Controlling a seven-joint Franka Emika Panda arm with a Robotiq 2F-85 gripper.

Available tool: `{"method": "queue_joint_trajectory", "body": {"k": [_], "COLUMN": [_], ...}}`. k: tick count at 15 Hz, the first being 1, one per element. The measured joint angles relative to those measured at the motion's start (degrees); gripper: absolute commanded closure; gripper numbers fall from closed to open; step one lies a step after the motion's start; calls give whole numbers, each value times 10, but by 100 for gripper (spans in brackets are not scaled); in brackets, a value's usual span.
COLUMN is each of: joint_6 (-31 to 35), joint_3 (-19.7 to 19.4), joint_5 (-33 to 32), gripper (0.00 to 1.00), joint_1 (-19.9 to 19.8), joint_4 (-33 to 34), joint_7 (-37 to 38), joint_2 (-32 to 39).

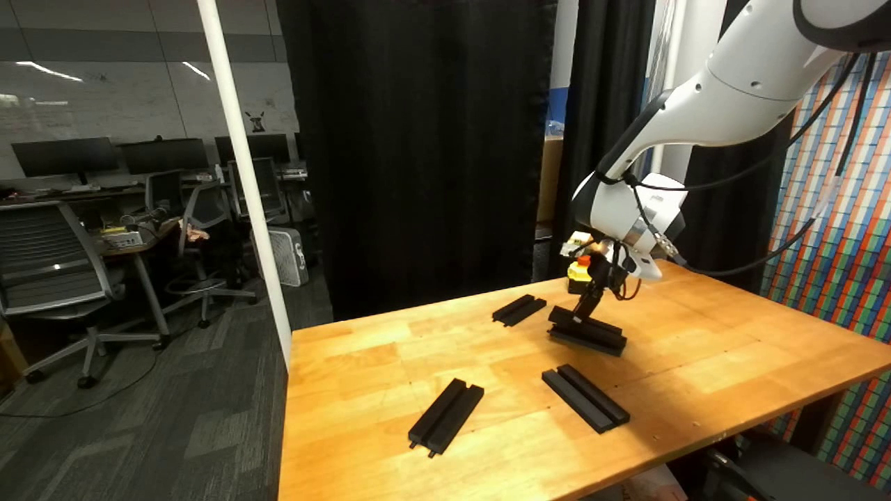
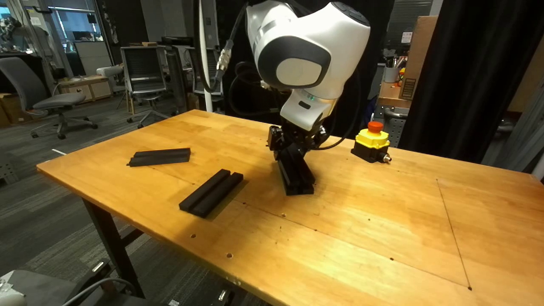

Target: Connect the black pads

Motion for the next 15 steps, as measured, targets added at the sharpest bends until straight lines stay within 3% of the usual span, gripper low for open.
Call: {"method": "queue_joint_trajectory", "body": {"k": [5, 6, 9, 15], "joint_6": [-11, -11, -15, -20], "joint_3": [0, 0, 0, 1], "joint_5": [2, 4, 19, 48], "gripper": [54, 7, 0, 0], "joint_1": [-3, -3, -3, -5], "joint_4": [9, 10, 15, 24], "joint_7": [4, 5, 5, -4], "joint_2": [6, 7, 10, 22]}}
